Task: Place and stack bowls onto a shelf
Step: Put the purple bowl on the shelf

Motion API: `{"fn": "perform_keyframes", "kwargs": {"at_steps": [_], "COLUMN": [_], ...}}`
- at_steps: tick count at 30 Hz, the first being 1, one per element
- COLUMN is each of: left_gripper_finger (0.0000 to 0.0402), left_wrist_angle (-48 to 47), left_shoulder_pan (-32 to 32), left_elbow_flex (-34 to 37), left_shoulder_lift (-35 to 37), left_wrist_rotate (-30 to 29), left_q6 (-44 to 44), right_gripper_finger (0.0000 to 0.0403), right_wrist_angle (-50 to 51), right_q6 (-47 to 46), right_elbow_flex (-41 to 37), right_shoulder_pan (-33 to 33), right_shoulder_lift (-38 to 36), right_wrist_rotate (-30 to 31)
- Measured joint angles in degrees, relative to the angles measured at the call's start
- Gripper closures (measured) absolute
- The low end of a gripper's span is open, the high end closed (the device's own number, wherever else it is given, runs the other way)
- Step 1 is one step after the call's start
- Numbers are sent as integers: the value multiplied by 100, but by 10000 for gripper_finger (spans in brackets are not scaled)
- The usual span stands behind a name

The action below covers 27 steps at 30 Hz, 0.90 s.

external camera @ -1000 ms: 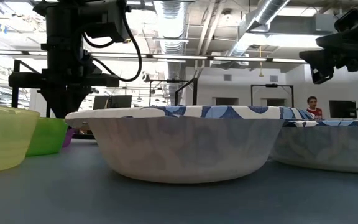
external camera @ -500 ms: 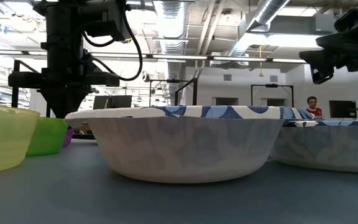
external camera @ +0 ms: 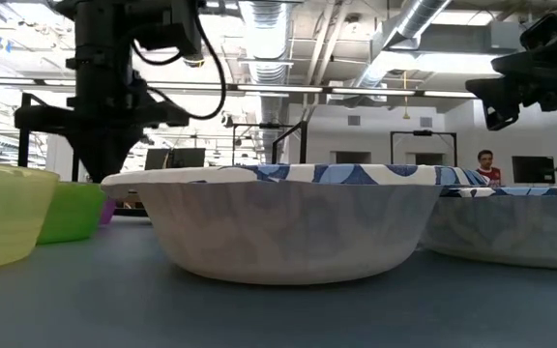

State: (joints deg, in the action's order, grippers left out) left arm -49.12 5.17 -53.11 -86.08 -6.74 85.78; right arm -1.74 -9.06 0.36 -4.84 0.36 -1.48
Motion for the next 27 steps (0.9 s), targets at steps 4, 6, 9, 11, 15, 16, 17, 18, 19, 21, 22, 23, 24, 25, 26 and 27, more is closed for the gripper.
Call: {"fn": "perform_keyframes", "kwargs": {"at_steps": [4,6,9,11,15,16,17,18,19,21,22,23,24,25,26,27], "left_gripper_finger": [401,401,401,401,401,401,401,401,401,401,401,401,401,401,401,401], "left_wrist_angle": [-147,-174,-279,-265,-268,-280,-303,-382,-501,-801,-978,-1185,-1409,-1625,-1822,-1962], "left_shoulder_pan": [0,0,-25,-24,-24,-24,-24,-24,-24,-28,-43,-69,-109,-160,-224,-293], "left_elbow_flex": [-194,-257,-301,-392,-690,-792,-907,-1029,-1151,-1367,-1482,-1595,-1702,-1792,-1863,-1915], "left_shoulder_lift": [0,0,0,0,0,0,0,0,0,0,0,0,0,0,0,0], "left_wrist_rotate": [-114,-181,-211,-207,-211,-229,-263,-307,-370,-527,-615,-689,-754,-793,-827,-863], "left_q6": [-25,-109,-113,-147,-324,-385,-435,-495,-557,-648,-675,-724,-791,-882,-975,-1051], "right_gripper_finger": [183,183,183,183,183,183,183,183,183,183,183,183,183,183,183,183], "right_wrist_angle": [0,0,0,0,0,0,0,0,0,0,0,0,0,0,0,0], "right_q6": [1,1,2,0,0,0,0,0,1,0,0,1,1,0,0,0], "right_elbow_flex": [0,0,0,0,0,0,0,0,0,0,0,0,0,0,0,2], "right_shoulder_pan": [-2,-1,-1,0,-1,0,-2,-2,-1,-1,0,-1,0,-2,-2,0], "right_shoulder_lift": [-1,-1,0,-2,-1,-1,-2,-2,0,-2,-2,-2,-2,-1,-2,0], "right_wrist_rotate": [0,0,0,0,0,0,0,0,0,0,0,0,0,0,0,0]}}
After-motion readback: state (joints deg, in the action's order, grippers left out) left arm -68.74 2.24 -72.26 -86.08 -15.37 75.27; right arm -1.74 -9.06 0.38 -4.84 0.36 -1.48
